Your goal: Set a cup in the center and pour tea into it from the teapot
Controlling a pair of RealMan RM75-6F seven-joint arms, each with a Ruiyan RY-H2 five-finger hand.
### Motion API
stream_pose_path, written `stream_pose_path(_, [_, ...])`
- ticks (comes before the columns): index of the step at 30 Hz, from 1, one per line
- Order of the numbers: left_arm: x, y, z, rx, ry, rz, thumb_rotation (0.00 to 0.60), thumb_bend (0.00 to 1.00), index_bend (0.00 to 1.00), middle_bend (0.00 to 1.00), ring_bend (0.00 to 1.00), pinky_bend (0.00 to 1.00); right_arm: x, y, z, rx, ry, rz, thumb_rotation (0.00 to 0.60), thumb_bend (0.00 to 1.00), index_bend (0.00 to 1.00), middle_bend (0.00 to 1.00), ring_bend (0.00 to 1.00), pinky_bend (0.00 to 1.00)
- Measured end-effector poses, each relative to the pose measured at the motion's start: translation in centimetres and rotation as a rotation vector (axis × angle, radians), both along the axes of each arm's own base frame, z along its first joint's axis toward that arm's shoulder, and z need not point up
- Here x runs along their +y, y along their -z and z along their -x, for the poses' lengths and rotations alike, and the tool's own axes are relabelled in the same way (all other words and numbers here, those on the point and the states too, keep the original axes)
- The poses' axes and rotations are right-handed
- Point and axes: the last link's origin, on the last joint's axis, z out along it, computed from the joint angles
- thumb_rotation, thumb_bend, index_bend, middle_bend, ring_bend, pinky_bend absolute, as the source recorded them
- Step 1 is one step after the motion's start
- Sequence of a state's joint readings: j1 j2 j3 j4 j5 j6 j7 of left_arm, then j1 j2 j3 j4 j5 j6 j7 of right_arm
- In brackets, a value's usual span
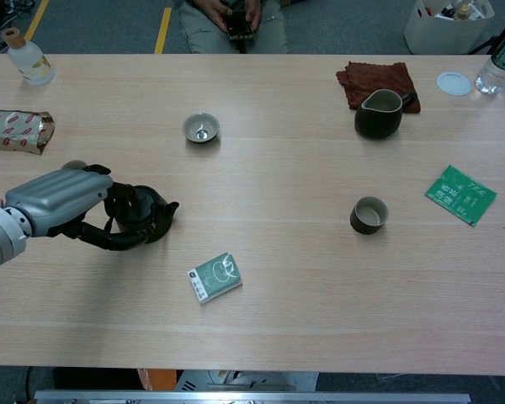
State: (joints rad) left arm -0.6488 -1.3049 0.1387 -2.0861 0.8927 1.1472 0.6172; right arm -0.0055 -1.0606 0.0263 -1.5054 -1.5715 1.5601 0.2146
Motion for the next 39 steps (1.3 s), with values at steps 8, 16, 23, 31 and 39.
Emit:
stream_pose_path(8, [-0.3,0.7,0.0,-0.006,-0.015,0.001,0.235,0.19,0.33,0.41,0.36,0.01,0.1,0.0,0.1,-0.002,0.002,-0.003,0.6,0.22,0.31,0.31,0.17,0.3])
stream_pose_path(16, [-0.5,1.3,-0.1,-0.006,-0.019,0.007,0.234,0.19,0.32,0.41,0.36,0.01,0.2,-0.2,0.3,-0.003,0.007,0.0,0.6,0.22,0.31,0.31,0.17,0.3])
stream_pose_path(23, [-0.7,1.3,0.0,0.005,-0.016,0.014,0.231,0.19,0.32,0.41,0.36,0.01,0.2,-0.2,0.4,-0.003,0.008,0.003,0.6,0.22,0.31,0.31,0.17,0.3])
stream_pose_path(31, [-0.7,0.8,0.5,0.035,-0.012,0.023,0.231,0.19,0.32,0.41,0.36,0.01,0.2,-0.2,0.3,-0.001,0.009,0.005,0.6,0.22,0.31,0.31,0.17,0.3])
stream_pose_path(39, [-0.4,0.4,1.3,0.089,-0.006,0.028,0.231,0.19,0.32,0.41,0.36,0.01,0.2,-0.2,0.2,0.003,0.01,0.006,0.6,0.22,0.31,0.31,0.17,0.3])
